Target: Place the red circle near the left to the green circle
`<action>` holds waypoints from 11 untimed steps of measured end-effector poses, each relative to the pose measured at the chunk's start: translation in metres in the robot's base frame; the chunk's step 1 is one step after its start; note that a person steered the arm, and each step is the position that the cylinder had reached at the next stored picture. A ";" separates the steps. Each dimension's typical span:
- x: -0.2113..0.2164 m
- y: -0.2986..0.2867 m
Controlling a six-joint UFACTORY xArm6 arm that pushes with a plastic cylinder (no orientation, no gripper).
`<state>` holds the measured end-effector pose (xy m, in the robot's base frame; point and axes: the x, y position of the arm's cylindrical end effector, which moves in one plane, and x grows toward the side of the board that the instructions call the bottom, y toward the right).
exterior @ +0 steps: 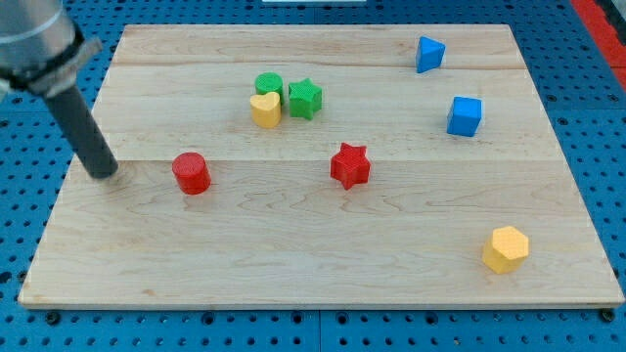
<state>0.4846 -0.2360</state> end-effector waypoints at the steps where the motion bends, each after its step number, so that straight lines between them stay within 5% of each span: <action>1: 0.047 0.032; 2: 0.050 0.108; 3: 0.007 0.117; 6: -0.030 0.037; 9: -0.091 0.087; 11: -0.129 0.056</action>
